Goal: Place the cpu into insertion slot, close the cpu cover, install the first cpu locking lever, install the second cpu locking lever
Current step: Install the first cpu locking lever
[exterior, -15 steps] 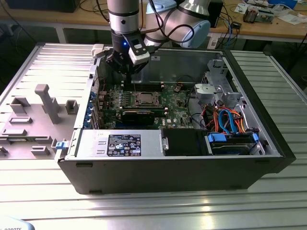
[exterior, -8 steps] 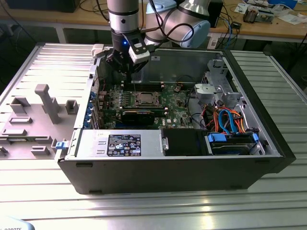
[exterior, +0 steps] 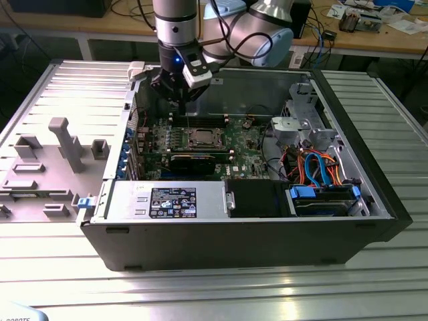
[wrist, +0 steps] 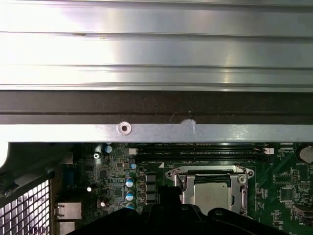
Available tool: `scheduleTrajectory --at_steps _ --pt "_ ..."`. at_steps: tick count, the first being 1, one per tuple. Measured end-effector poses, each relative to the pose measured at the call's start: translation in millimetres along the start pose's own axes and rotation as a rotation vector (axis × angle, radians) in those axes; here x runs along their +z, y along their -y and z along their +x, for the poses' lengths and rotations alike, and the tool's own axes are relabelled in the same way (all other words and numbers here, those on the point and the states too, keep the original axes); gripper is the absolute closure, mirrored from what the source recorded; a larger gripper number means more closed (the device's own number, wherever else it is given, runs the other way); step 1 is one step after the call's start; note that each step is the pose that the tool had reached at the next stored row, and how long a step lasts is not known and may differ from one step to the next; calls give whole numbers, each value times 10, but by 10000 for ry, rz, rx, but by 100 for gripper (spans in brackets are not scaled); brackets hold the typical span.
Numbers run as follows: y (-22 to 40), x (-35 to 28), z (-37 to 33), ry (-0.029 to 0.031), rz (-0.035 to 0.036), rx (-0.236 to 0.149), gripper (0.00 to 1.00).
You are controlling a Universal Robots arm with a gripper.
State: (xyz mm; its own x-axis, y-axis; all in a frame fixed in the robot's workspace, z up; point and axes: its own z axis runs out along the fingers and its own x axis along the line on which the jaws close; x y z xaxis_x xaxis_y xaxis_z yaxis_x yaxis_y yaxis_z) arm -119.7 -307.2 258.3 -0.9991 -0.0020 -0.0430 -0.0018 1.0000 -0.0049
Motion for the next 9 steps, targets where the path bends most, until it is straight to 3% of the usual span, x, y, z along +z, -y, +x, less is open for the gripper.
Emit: scheduleTrajectory --at_steps 9 --pt "0 4 -69 2 -3 -31 89"
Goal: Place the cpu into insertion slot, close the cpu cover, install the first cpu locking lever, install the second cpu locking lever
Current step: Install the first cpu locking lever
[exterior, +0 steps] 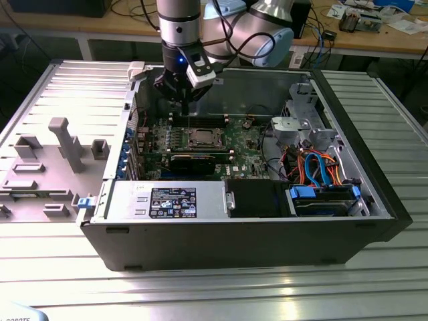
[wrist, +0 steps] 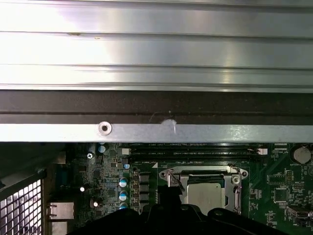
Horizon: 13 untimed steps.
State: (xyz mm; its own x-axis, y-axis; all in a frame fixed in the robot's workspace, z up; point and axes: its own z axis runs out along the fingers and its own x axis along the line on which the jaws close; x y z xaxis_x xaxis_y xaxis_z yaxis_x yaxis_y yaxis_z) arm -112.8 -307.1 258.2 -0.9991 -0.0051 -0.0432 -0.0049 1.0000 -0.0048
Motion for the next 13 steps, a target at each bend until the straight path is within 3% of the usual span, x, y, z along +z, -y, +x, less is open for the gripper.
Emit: scheduleTrajectory --at_steps 12,13 --pt "1 14 -89 0 -1 -4 89" --pt "4 20 -91 -1 -28 -2 89"
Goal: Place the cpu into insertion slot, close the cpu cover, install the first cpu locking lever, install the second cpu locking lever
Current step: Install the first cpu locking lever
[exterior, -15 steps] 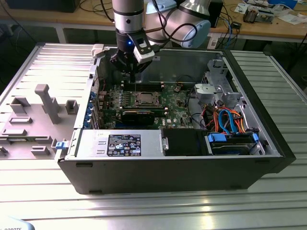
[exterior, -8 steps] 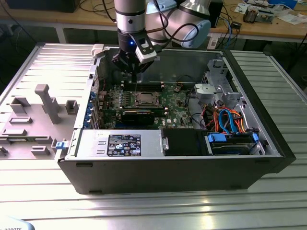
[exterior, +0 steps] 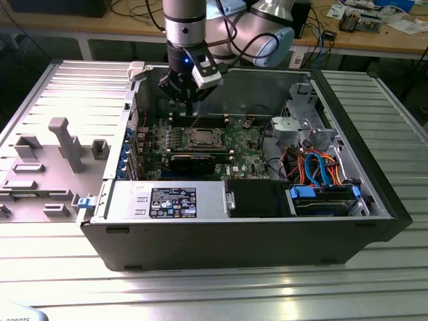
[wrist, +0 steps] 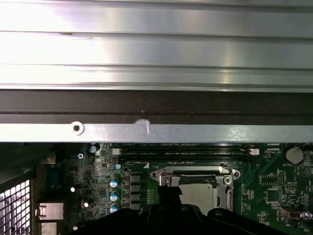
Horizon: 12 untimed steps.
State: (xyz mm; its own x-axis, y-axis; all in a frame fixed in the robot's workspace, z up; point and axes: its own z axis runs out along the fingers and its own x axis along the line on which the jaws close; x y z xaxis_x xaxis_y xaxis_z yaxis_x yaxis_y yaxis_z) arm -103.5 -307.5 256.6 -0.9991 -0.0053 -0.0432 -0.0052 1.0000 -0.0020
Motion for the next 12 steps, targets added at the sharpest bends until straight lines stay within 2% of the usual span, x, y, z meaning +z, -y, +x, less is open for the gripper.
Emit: scheduleTrajectory --at_steps 3,5,6,7,8,9,10,12 --pt "14 19 -24 1 -172 8 89" --pt "17 35 -50 3 -310 18 89" --pt "17 45 -54 3 -334 20 89" --pt "17 47 -53 1 -332 21 89" --pt "-40 65 -77 1 -230 16 89" --pt "-67 95 -105 1 -180 14 89" --pt "-69 112 -141 2 -182 13 89" --pt "-69 119 -153 1 -180 14 89"
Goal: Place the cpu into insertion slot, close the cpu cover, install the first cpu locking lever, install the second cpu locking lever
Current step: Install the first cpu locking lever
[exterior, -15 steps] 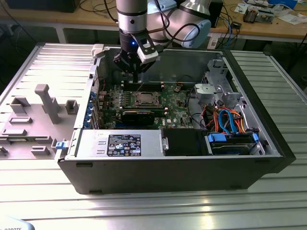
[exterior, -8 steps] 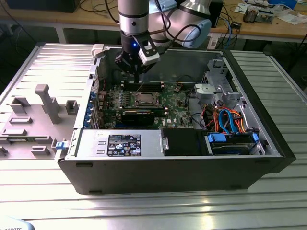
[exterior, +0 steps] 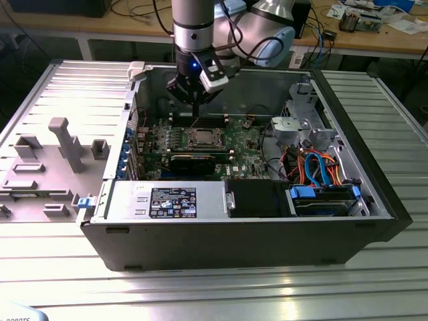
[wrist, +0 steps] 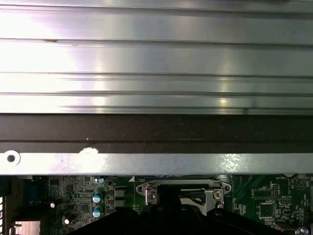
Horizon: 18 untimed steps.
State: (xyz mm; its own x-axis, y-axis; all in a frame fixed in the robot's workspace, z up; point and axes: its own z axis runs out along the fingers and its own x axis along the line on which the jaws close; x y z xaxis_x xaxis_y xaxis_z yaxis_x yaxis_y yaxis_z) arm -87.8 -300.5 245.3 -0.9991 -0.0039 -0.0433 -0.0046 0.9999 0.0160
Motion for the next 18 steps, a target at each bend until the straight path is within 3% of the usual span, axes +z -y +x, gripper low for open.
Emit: scheduleTrajectory --at_steps 18 --pt "2 98 -161 0 0 0 89"
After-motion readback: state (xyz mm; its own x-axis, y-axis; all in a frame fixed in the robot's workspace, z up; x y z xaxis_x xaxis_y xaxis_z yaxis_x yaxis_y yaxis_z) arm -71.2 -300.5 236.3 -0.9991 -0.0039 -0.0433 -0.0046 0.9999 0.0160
